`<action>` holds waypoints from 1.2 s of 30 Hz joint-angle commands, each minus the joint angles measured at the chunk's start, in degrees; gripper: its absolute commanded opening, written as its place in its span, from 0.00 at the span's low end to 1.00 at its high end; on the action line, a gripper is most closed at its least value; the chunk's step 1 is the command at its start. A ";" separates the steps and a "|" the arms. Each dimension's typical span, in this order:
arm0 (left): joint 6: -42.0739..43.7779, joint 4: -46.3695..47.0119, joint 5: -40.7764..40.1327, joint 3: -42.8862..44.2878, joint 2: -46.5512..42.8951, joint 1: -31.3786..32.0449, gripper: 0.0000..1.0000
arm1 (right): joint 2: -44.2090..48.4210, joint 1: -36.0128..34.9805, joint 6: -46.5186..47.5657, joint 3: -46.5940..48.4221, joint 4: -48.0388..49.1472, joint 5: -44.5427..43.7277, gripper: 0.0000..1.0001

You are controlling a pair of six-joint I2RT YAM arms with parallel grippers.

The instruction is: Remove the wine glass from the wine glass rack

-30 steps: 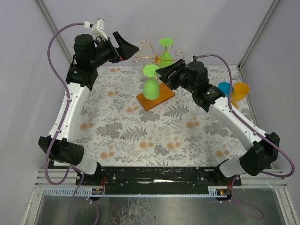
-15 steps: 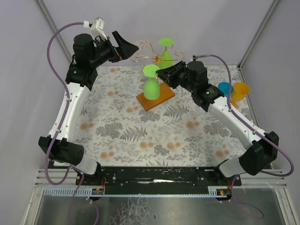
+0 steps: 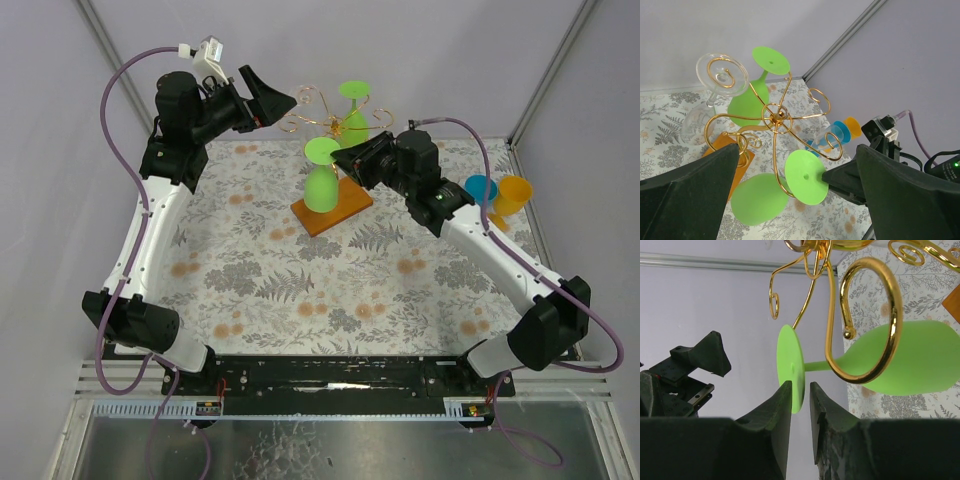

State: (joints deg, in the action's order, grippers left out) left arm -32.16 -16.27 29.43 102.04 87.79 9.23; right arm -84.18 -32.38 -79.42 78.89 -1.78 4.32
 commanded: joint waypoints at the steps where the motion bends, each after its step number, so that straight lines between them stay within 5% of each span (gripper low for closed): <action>1: -0.25 3.53 0.82 -0.75 -1.72 -0.43 1.00 | -0.08 -0.40 -0.48 3.10 2.86 0.88 0.27; 5: -0.44 3.96 0.96 -1.34 -1.95 -0.44 1.00 | 0.10 -0.40 -0.48 3.02 3.01 0.63 0.21; 10: -0.52 4.14 1.11 -1.71 -2.18 -0.46 1.00 | 0.92 -0.40 -0.60 2.39 3.75 0.02 0.00; 36: -1.94 4.67 1.83 -1.85 -2.15 -0.50 1.00 | -0.36 -0.40 -3.44 6.19 4.30 4.69 0.00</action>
State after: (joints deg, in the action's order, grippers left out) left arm -33.63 -15.77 30.48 100.57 87.46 9.23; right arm -84.31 -32.36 -82.59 80.93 0.34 6.83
